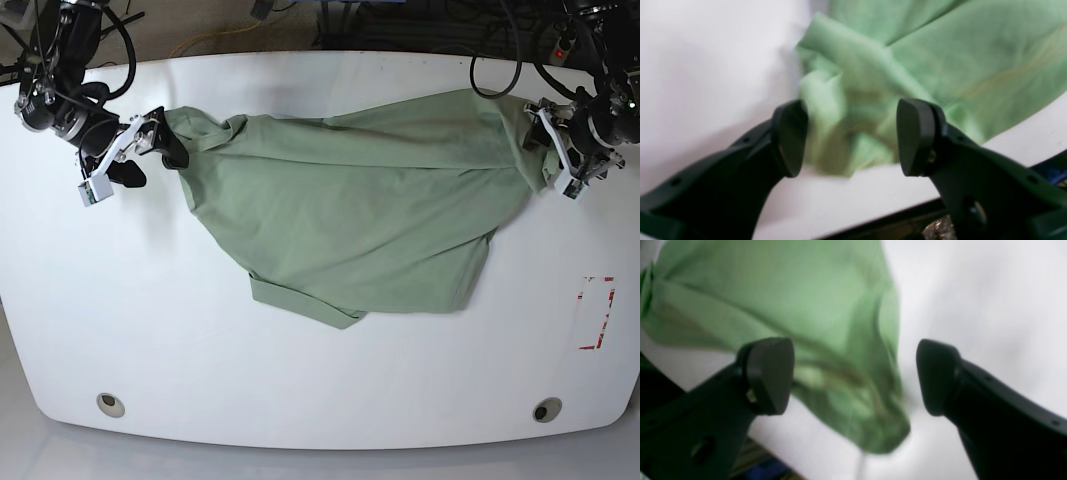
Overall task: Fold the T-shirt properly
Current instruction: 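Lay the shirt flat and release it with both grippers, then move both grippers to the shirt's hem edge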
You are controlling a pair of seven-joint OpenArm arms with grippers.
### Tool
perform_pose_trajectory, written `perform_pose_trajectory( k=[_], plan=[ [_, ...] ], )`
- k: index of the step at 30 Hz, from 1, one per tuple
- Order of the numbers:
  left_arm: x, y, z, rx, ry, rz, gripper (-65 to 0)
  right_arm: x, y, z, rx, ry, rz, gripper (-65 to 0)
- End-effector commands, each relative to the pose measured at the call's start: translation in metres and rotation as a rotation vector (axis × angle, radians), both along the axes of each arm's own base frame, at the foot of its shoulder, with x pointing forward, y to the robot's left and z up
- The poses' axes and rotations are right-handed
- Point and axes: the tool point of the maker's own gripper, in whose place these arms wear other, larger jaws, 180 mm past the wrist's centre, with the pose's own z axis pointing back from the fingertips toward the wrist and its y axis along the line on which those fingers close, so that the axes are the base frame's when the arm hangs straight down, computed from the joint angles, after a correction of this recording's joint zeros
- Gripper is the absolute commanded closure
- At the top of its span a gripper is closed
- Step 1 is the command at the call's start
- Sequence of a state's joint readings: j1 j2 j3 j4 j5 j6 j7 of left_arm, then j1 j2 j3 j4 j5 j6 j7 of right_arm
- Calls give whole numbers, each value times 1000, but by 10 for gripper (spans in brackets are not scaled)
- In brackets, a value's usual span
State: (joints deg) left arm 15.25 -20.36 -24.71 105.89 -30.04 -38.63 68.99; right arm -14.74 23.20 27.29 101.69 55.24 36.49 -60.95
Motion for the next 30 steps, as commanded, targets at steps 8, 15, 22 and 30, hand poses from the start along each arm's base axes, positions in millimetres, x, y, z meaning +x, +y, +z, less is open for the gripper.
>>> perform_pose_trajectory(
  k=[8,15,22,30],
  plan=[
    [-22,-18,-15,-6,57,-54,-379,64,6,-17,-17,20,41,-547],
    [-37,-23,-25,-10,101,-70,-378,102,4,-36,-112,85,66,-547],
    [-38,-19,-25,-5,105,-59,-378,125,12,-56,-102,139,64,-547],
    [-39,-13,-28,33,117,-52,-378,127,55,-67,-41,150,107,-547]
  ],
)
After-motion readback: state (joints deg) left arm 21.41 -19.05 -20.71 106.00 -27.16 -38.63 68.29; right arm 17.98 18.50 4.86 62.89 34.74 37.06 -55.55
